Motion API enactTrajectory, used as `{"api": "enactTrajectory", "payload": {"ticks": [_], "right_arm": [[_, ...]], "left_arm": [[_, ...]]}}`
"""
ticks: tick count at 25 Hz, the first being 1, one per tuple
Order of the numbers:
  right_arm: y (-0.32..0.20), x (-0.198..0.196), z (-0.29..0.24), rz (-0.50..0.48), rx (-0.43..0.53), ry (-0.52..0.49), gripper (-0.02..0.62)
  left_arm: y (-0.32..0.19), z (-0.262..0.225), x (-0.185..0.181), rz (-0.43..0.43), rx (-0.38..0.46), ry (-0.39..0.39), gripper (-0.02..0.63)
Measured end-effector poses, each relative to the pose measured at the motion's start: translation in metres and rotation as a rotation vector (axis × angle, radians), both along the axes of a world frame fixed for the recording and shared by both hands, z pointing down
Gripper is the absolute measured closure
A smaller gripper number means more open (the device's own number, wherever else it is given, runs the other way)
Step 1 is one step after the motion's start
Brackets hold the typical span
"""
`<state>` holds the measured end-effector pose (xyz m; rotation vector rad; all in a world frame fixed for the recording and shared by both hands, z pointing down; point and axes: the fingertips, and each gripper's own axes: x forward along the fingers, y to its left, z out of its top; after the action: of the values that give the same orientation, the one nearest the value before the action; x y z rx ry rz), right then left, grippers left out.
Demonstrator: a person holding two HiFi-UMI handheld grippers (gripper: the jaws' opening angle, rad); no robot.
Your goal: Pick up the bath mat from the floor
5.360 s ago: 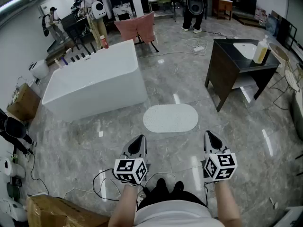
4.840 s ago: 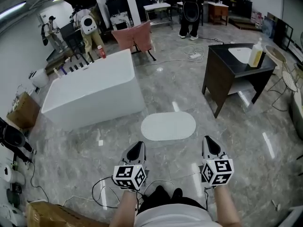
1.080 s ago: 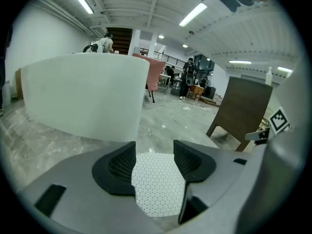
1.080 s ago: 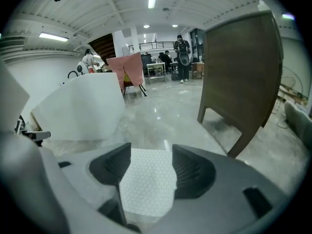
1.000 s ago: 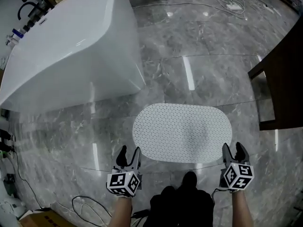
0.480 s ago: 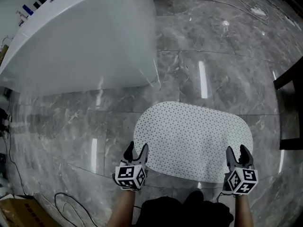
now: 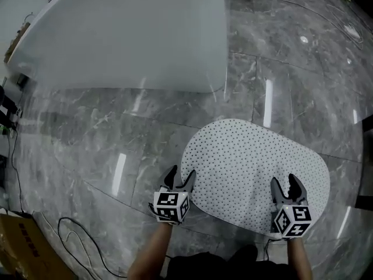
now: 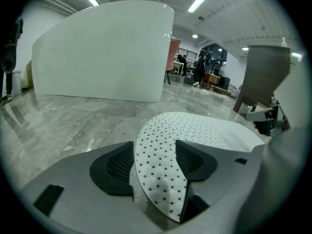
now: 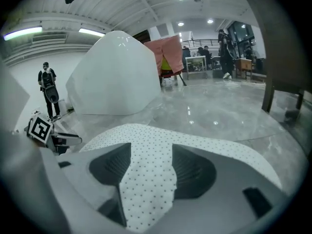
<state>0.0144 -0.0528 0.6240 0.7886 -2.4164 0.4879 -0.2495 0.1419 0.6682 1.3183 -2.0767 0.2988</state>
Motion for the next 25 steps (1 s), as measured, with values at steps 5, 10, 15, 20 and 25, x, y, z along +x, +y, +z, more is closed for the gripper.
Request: {"api": "enactTrajectory", "payload": {"ticks": [5, 10, 15, 20, 25], "right_arm": [[0.013, -0.042, 0.006, -0.109, 0.005, -0.005, 0.330], [0.023, -0.063, 0.007, -0.143, -0.006, -0.026, 0.330], [0.029, -0.060, 0.011, -0.131, -0.030, -0.029, 0.330], [0.028, -0.049, 0.014, -0.100, -0.048, -0.021, 0.330], [0.025, -0.036, 0.014, -0.067, -0.053, -0.009, 0.330]], "left_arm": [[-0.005, 0.019, -0.011, -0.005, -0.038, 0.018, 0.331], [-0.016, 0.037, -0.015, 0.017, -0.086, 0.036, 0.327], [-0.025, 0.055, -0.015, 0.036, -0.185, 0.045, 0.319], [-0.025, 0.055, -0.011, 0.069, -0.223, 0.056, 0.337], [-0.028, 0.054, 0.000, 0.116, -0.257, 0.094, 0.406]]}}
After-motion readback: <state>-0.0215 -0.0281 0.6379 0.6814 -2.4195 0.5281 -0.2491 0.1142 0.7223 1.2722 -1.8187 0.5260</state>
